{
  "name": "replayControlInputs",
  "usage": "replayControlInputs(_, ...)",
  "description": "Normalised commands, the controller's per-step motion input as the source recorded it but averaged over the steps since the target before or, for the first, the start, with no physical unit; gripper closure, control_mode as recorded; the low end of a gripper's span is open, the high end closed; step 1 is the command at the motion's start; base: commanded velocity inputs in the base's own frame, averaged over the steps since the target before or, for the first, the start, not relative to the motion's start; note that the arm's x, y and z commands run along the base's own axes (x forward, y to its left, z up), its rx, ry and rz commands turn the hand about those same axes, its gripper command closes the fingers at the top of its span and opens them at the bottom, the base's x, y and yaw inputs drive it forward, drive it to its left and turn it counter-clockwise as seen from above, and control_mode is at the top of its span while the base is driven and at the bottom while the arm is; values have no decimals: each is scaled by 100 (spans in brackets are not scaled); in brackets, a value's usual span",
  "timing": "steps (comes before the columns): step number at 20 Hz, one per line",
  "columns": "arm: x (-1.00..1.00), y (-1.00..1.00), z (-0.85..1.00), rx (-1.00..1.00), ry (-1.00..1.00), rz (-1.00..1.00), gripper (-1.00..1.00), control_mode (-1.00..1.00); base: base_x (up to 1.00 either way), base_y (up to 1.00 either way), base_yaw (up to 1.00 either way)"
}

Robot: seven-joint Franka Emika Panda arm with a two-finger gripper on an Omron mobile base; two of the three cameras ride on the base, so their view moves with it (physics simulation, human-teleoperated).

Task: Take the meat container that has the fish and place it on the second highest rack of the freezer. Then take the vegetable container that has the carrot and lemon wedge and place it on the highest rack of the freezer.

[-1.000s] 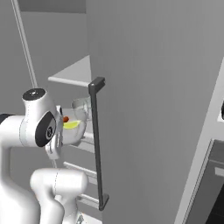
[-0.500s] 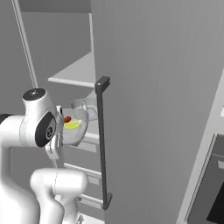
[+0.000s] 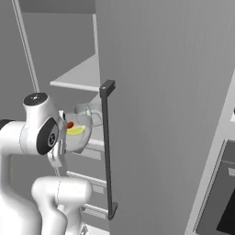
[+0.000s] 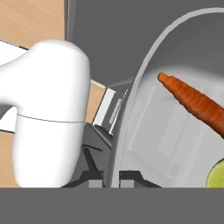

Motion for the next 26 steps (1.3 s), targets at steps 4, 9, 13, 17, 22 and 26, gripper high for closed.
replayControlInputs(4, -29, 11, 69, -1, -21, -1, 100, -100, 0, 0, 0)
replayControlInputs(9, -7, 0, 79, 0, -28, -3, 100, -100, 0, 0, 0)
replayControlInputs(13, -1, 0, 51, 0, -36, 0, 100, -100, 0, 0, 0)
replayControlInputs(17, 0, 0, 68, 0, -34, -1, 100, -100, 0, 0, 0)
replayControlInputs(22, 48, 3, 43, 0, -10, -9, 100, -100, 0, 0, 0)
replayControlInputs(26, 87, 0, 38, 2, 0, -9, 100, -100, 0, 0, 0)
